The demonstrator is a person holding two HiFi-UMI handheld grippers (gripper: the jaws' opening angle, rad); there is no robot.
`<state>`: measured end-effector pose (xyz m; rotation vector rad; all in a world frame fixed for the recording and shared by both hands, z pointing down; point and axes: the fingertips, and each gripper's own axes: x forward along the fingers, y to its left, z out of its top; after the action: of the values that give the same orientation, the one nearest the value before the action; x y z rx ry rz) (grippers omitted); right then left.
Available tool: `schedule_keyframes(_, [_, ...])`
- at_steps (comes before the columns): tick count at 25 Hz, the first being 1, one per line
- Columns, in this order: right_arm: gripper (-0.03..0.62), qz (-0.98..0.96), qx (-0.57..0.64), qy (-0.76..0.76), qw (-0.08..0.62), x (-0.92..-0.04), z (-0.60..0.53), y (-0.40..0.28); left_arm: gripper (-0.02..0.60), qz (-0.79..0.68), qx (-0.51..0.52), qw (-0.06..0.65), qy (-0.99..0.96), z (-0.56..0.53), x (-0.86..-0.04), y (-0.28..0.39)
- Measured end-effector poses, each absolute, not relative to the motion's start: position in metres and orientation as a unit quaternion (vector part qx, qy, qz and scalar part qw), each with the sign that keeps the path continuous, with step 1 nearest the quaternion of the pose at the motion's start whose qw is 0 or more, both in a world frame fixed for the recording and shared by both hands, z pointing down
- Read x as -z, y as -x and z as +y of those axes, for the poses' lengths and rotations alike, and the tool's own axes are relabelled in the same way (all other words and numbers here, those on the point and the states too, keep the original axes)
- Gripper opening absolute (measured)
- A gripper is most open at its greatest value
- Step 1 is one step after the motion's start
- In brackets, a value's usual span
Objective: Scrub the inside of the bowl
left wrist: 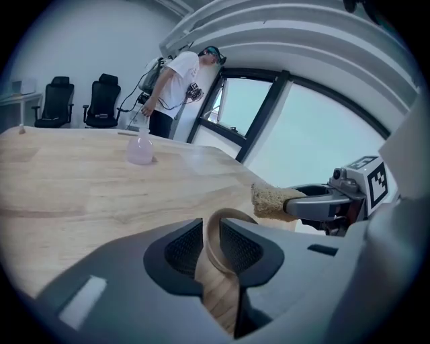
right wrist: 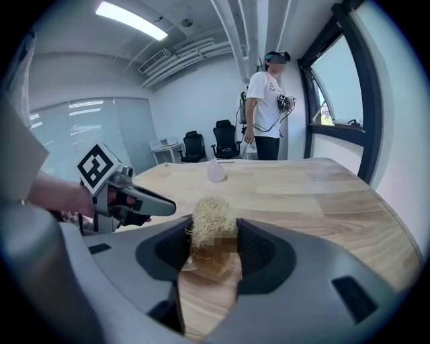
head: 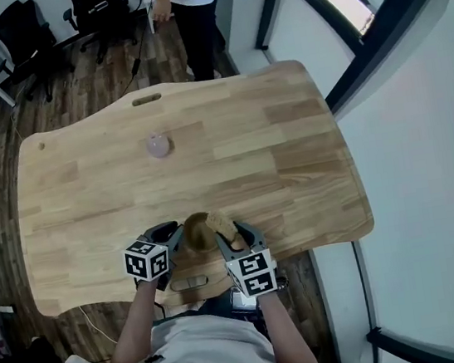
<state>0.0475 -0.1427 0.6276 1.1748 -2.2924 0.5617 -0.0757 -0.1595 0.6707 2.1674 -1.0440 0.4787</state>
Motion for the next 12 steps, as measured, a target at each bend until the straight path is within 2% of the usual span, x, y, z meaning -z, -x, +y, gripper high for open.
schedule_keyframes(4, [0.184,-0.844,-0.2,-0.417,0.273,-0.637,-0.142,-0.047,0.085,-0.398,-0.193,0.349,-0.826,-0.157,-0.683,0.074])
schedule_keyframes(12, [0.184,-0.856,-0.205,-0.382,0.28,-0.647,-0.134,-0.033,0.095,-0.391,-0.198,0.376,-0.816,-0.159,-0.7,0.074])
